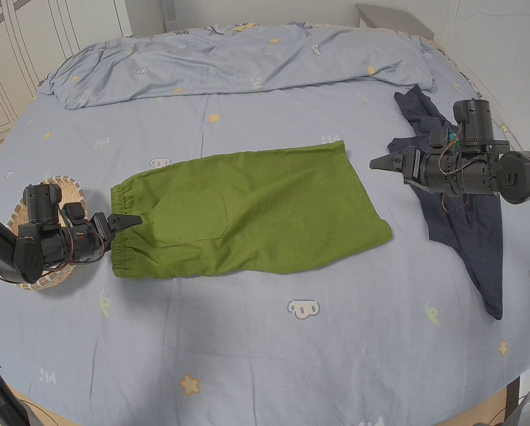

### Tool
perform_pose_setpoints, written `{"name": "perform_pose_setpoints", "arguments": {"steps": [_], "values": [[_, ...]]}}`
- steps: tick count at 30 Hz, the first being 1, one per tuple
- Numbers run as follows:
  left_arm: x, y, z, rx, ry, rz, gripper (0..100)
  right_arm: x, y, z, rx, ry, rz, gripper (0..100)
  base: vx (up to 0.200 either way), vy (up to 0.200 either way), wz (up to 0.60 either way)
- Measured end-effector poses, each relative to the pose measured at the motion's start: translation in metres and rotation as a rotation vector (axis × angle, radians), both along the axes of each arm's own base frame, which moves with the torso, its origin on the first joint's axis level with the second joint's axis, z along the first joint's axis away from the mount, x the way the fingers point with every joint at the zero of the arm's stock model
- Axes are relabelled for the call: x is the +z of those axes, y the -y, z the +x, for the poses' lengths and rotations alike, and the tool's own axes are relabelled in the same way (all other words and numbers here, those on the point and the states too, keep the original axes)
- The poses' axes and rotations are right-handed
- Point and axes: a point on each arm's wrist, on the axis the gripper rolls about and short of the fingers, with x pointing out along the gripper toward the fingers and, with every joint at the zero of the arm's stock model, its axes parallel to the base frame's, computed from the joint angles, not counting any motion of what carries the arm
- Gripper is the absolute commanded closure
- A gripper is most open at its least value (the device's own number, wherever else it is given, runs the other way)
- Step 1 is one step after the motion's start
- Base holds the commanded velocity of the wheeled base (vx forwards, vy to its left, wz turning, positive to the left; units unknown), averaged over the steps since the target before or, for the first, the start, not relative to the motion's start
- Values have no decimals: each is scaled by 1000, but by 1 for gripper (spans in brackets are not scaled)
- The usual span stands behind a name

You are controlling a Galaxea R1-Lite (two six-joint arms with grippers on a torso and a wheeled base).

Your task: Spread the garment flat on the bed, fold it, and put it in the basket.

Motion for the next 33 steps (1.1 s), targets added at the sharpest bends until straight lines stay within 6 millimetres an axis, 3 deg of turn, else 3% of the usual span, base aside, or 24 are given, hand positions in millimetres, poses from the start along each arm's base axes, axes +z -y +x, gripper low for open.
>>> {"name": "perform_pose_setpoints", "arguments": {"steps": [8,25,26,33], "values": [[-15,0,10,39,-16,8,0,-5,-3,3,4,-8,-3,0,0,0,0],[-20,7,33,49,-54,-105,0,-11,-3,8,2,-17,-3,0,0,0,0],[-21,7,34,49,-55,-105,100,-10,-3,8,1,-16,-3,0,0,0,0],[-24,8,35,50,-65,-105,100,-11,-2,9,-2,-17,-3,0,0,0,0]]}}
